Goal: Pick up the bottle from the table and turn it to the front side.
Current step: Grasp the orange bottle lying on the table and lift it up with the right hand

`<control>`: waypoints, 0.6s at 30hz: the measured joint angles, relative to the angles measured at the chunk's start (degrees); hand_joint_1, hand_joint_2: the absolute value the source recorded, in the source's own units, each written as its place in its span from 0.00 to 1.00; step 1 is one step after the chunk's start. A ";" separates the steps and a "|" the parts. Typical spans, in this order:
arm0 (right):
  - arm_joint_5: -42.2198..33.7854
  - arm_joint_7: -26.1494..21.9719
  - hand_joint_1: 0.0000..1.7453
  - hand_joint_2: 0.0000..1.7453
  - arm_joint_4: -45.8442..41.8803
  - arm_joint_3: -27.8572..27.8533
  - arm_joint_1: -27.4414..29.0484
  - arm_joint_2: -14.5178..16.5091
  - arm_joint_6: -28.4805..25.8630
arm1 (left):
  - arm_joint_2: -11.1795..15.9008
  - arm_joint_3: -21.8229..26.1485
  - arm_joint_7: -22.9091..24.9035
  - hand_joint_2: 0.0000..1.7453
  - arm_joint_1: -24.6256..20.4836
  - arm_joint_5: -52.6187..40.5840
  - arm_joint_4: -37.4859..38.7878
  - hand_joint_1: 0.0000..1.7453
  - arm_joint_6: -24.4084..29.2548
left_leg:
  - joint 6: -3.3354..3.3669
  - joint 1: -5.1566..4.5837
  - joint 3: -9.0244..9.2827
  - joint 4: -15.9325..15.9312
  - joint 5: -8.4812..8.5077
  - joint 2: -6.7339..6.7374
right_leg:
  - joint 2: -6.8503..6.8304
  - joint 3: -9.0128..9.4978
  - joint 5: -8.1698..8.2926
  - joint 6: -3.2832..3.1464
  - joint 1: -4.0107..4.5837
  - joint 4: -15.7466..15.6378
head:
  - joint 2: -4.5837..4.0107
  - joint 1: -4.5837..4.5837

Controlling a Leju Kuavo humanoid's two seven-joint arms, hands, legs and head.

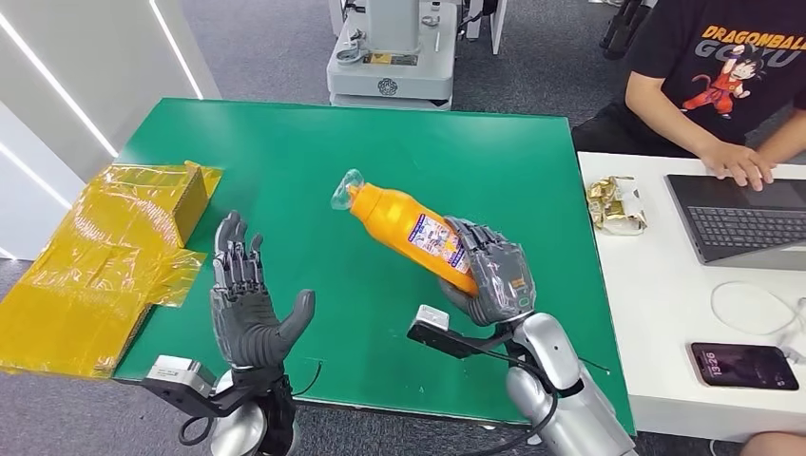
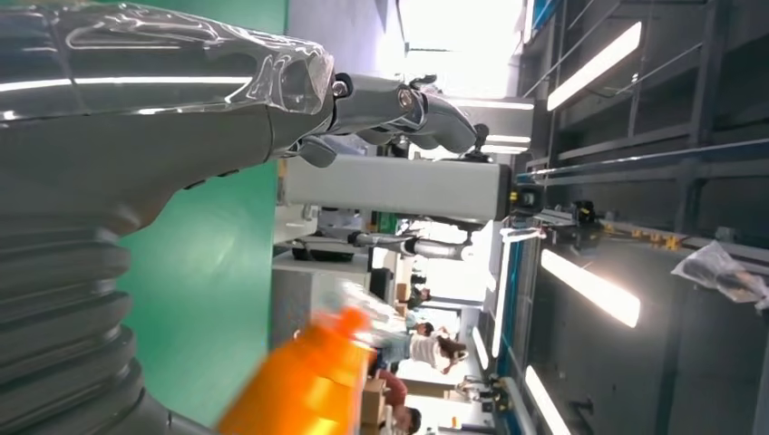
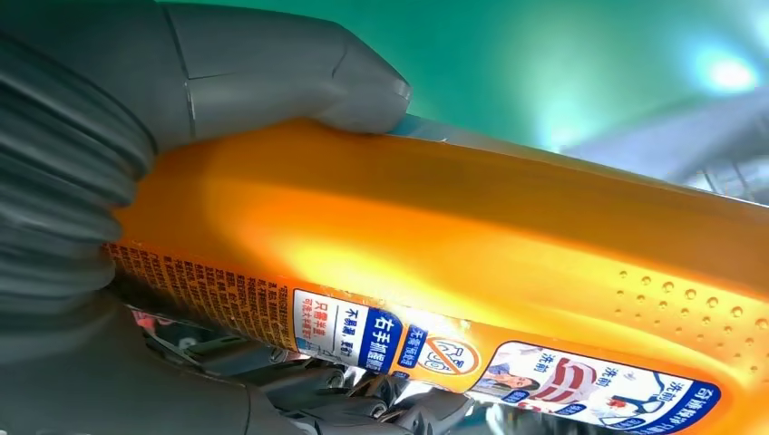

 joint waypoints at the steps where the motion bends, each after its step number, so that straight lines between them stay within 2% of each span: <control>1: -0.02 -0.33 1.00 1.00 -1.05 -0.64 0.72 0.32 -0.83 | 0.00 0.01 0.00 1.00 -0.05 0.27 0.33 0.00 -0.22 | 0.00 0.00 0.00 0.00 0.00 0.00 | 0.00 0.00 0.00 0.00 0.00 0.00 | 0.00 0.01; 4: -0.61 -2.03 1.00 1.00 -3.86 -2.40 2.78 1.30 -4.53 | 0.04 0.02 0.69 1.00 -0.47 0.91 1.70 0.00 -0.88 | 0.00 0.00 0.00 0.00 0.00 -0.01 | -0.02 0.00 0.00 0.00 0.00 0.00 | 0.00 0.01; 9: -3.01 -6.49 1.00 1.00 -6.73 -3.72 5.05 3.00 -10.30 | 0.37 -0.09 5.04 1.00 -2.59 0.51 6.12 0.00 -1.30 | 0.00 0.00 0.02 0.00 0.00 0.02 | 0.01 0.00 0.01 0.00 0.00 0.00 | 0.00 -0.01; 13: -4.48 -8.89 1.00 1.00 -6.99 -3.72 5.67 3.67 -9.94 | 0.72 -0.55 5.91 1.00 -3.80 0.74 8.77 0.00 -3.33 | 0.00 0.00 0.02 0.00 0.01 0.02 | 0.02 0.00 0.01 -0.01 0.00 0.01 | 0.00 -0.01; 18: -7.20 -11.24 1.00 1.00 -6.99 -3.34 5.79 3.95 -5.99 | 1.29 -1.61 6.43 1.00 -4.62 0.99 10.28 0.00 -5.33 | 0.00 0.00 0.01 0.00 0.00 0.01 | 0.02 0.00 0.01 -0.01 0.00 0.01 | 0.00 -0.01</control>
